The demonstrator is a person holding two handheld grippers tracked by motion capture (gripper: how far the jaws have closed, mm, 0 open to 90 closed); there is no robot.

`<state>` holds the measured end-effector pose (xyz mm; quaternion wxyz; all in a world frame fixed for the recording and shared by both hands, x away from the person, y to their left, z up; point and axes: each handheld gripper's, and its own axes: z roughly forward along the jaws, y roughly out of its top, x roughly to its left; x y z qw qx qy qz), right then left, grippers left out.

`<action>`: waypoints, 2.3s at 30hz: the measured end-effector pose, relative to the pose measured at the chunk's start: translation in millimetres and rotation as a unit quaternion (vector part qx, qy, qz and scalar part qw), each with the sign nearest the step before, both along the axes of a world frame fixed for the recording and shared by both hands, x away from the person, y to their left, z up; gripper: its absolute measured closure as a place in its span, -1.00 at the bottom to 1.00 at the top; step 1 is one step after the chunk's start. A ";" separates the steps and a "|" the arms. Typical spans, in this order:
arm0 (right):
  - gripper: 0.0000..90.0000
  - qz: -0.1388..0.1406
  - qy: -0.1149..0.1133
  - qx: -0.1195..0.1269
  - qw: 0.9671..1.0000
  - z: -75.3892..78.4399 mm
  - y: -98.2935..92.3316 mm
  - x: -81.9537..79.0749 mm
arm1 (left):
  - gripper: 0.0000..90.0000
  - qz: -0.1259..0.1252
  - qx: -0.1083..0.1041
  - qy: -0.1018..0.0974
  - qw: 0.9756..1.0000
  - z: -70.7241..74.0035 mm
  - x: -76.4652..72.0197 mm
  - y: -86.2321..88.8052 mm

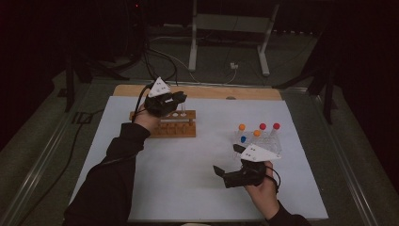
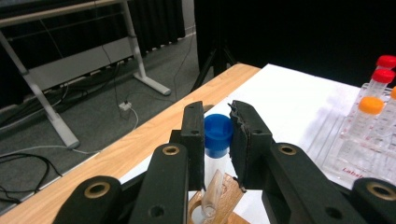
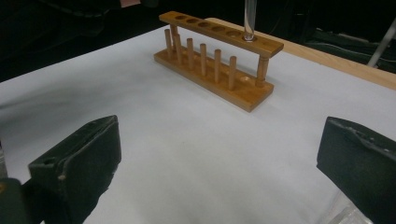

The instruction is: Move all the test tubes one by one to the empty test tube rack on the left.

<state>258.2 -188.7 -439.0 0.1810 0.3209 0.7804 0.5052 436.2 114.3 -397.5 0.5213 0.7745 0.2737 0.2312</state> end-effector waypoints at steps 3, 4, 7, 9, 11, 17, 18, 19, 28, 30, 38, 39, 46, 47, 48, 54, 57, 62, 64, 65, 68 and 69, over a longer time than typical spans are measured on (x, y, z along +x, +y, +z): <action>-1.00 0.000 0.001 -0.001 1.000 -0.6 0.0 0.3 | 0.72 0.004 -0.002 0.009 1.000 -8.0 3.0 -1.3; -1.00 0.000 0.000 -0.001 1.000 -0.5 -0.1 0.2 | 0.72 0.004 0.000 0.010 1.000 -10.1 3.7 -1.6; -1.00 0.001 0.004 0.001 1.000 -0.4 -0.5 0.3 | 0.72 0.007 -0.003 0.020 1.000 -18.7 6.5 -2.4; -1.00 0.001 0.004 0.000 1.000 -0.1 -0.6 0.1 | 0.72 0.010 -0.003 0.027 1.000 -23.6 7.8 -2.5; -1.00 0.001 0.003 0.001 1.000 0.1 -0.9 -0.3 | 0.72 0.012 0.003 0.029 0.999 -28.1 8.4 -3.6; -1.00 0.001 0.003 0.000 1.000 -0.2 -1.8 -0.6 | 0.72 0.017 0.004 0.045 0.999 -40.0 10.6 -5.0; -1.00 0.001 0.003 0.000 1.000 -0.2 -2.1 -0.5 | 0.72 0.017 0.003 0.048 0.999 -41.2 11.1 -4.7; -1.00 0.001 0.003 0.001 1.000 0.0 -2.2 -0.5 | 0.72 0.019 0.001 0.051 0.999 -43.2 11.3 -4.7; -1.00 0.001 0.004 0.000 1.000 -0.2 -3.2 -0.5 | 0.72 0.021 0.010 0.060 0.998 -53.9 12.7 -5.9; -1.00 0.002 0.005 0.001 1.000 0.0 -3.5 -0.7 | 0.72 0.021 0.005 0.061 0.998 -55.3 12.9 -5.5; -1.00 0.005 0.004 0.006 1.000 1.7 -4.2 -1.3 | 0.63 0.009 0.004 0.073 0.997 -54.3 14.8 -4.7; -1.00 0.006 0.002 0.007 1.000 2.6 -5.0 -1.0 | 0.50 0.006 0.001 0.074 0.997 -53.2 14.4 -4.2; -1.00 -0.007 -0.019 -0.006 1.000 11.1 -18.1 2.9 | -0.08 0.000 -0.013 0.065 0.998 -36.2 0.9 1.3; -1.00 -0.014 -0.025 -0.008 1.000 12.4 -21.1 3.0 | -0.14 0.003 -0.012 0.062 0.998 -34.4 -1.3 1.9; -1.00 -0.017 -0.028 -0.009 0.999 13.4 -23.5 3.7 | -0.26 0.008 -0.012 0.056 0.998 -32.1 -4.9 2.6; -1.00 -0.073 -0.022 0.001 0.997 18.8 -45.5 8.9 | -0.66 -0.016 -0.022 0.059 0.998 -24.1 -27.6 5.7; -1.00 -0.100 -0.020 0.005 0.995 16.5 -52.5 12.3 | -0.78 -0.038 -0.033 0.068 0.996 -25.1 -41.3 8.4; -0.89 -0.124 0.000 0.003 0.992 8.1 -55.0 20.1 | -0.88 -0.065 -0.035 0.071 0.995 -33.2 -65.1 11.3; -0.84 -0.132 0.004 0.001 0.991 5.2 -54.4 22.0 | -0.90 -0.076 -0.038 0.083 0.993 -38.2 -72.6 11.5; -0.74 -0.130 0.009 0.000 0.991 3.0 -54.0 23.2 | -0.90 -0.080 -0.037 0.084 0.993 -40.8 -76.5 11.0; -0.57 -0.136 0.016 -0.011 0.991 -1.4 -53.0 25.9 | -0.90 -0.090 -0.043 0.087 0.991 -47.5 -85.4 10.0; -0.44 -0.139 0.018 -0.017 0.990 -2.9 -52.7 26.7 | -0.90 -0.092 -0.044 0.086 0.991 -49.2 -87.6 9.6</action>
